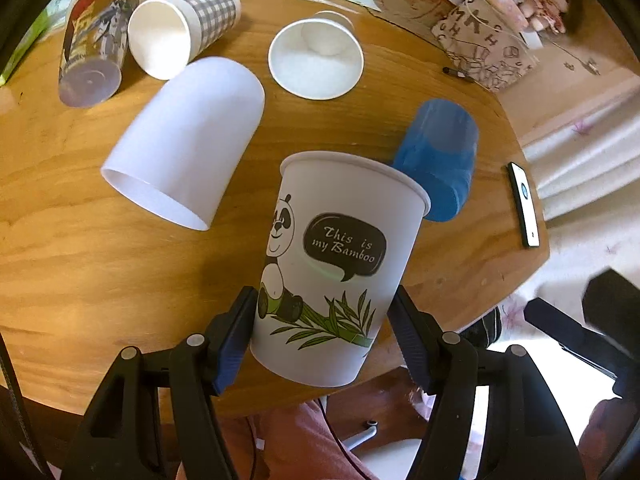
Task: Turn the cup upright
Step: 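Lift the panda cup with the left gripper and rotate it, then lower the panda cup onto the desk with its open rim facing up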
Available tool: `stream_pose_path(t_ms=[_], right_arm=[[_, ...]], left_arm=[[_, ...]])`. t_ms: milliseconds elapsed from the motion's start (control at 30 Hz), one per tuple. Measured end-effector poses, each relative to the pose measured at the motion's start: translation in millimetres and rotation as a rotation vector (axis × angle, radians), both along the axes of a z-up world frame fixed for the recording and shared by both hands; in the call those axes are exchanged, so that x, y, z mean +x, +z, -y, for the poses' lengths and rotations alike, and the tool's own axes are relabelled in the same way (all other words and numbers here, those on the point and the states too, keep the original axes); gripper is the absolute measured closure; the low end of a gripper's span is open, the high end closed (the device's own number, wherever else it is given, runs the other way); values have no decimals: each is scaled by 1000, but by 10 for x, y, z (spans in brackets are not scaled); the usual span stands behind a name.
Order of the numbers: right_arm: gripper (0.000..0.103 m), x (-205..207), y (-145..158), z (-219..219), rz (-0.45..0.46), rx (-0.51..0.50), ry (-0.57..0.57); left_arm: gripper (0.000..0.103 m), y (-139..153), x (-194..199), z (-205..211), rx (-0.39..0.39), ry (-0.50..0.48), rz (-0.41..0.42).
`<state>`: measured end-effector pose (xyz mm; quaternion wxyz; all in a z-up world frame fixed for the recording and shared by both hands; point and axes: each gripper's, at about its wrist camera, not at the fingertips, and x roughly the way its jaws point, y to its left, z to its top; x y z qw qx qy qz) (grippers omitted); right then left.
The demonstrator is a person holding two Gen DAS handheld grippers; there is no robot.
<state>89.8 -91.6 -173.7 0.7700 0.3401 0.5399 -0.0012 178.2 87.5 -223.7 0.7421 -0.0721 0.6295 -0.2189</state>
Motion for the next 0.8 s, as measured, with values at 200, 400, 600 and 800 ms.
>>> stream_pose_path(t_ms=[200,400,600,800], right_arm=[[0,159,-29,90,-25,-16,99],[0,348,-89,133,-36,4,193],[0,499,-152,54,-50,21,284],[0,618,-269,-13,-85,71,334]], left_arm=[[33,-90,-23,105,2,64,-45],[33,-102,-62,128,-5,117,-64],[30,-74,-106,98,4,161,-66],[20,-5,-136,66,-23,164,-62]])
